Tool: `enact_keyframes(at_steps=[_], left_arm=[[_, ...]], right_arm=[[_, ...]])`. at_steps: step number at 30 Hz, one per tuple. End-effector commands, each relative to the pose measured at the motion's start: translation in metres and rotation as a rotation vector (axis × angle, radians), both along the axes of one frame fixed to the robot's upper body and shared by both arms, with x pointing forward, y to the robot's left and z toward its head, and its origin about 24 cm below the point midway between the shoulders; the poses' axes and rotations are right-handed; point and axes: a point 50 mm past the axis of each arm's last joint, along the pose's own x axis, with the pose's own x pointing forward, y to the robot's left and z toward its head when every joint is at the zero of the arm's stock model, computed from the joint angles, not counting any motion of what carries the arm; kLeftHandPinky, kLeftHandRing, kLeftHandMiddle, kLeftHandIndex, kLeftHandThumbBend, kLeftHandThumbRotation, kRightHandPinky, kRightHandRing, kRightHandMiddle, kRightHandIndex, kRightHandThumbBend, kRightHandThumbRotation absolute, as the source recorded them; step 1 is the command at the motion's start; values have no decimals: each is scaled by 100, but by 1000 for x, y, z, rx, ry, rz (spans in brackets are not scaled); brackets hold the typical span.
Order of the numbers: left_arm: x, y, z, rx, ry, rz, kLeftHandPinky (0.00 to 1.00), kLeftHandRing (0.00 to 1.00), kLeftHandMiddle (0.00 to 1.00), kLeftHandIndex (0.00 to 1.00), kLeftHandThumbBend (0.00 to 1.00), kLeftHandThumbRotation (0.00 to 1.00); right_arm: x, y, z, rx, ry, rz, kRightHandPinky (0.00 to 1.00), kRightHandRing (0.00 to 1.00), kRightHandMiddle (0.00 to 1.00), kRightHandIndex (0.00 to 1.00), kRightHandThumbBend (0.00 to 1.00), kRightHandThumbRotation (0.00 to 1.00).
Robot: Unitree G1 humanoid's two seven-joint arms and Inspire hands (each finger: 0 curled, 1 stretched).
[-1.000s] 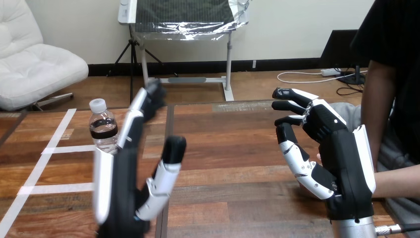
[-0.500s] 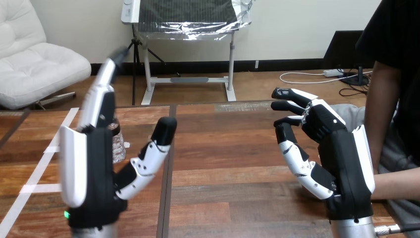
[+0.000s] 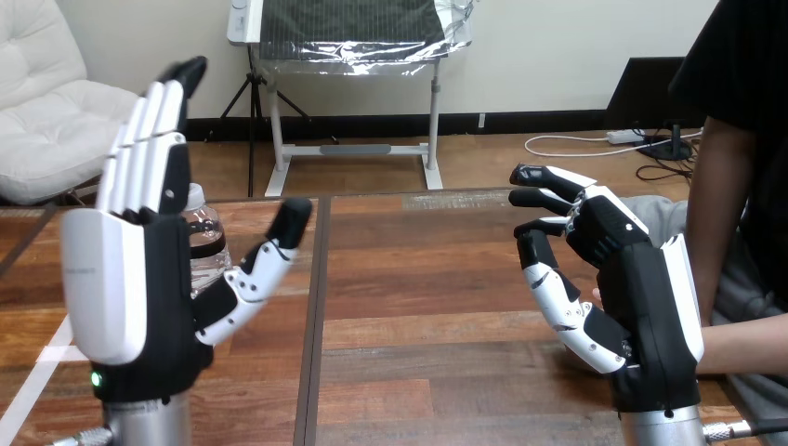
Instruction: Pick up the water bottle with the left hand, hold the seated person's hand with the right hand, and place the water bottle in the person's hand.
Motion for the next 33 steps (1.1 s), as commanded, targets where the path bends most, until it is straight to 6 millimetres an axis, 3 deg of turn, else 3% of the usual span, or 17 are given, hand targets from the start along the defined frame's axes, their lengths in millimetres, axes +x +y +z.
enact_keyframes(at_steps=[1,9,23,33], left_arm=[[12,6,8,67,-34,45,87,92,94,94,57,88],[21,13,7,116,0,91,89,93,95,95,57,89],[37,22,4,166,92,137,79,89,92,92,57,89],[50,29,-2,225,167,180,80,88,92,92,54,89]], right_arm=[[8,4,16,16,-81,16,59,74,78,72,31,33],[9,4,17,9,-85,15,59,74,78,72,31,32],[10,4,18,4,-90,17,59,74,78,72,32,32],[11,4,17,5,-84,16,59,73,78,71,33,33]])
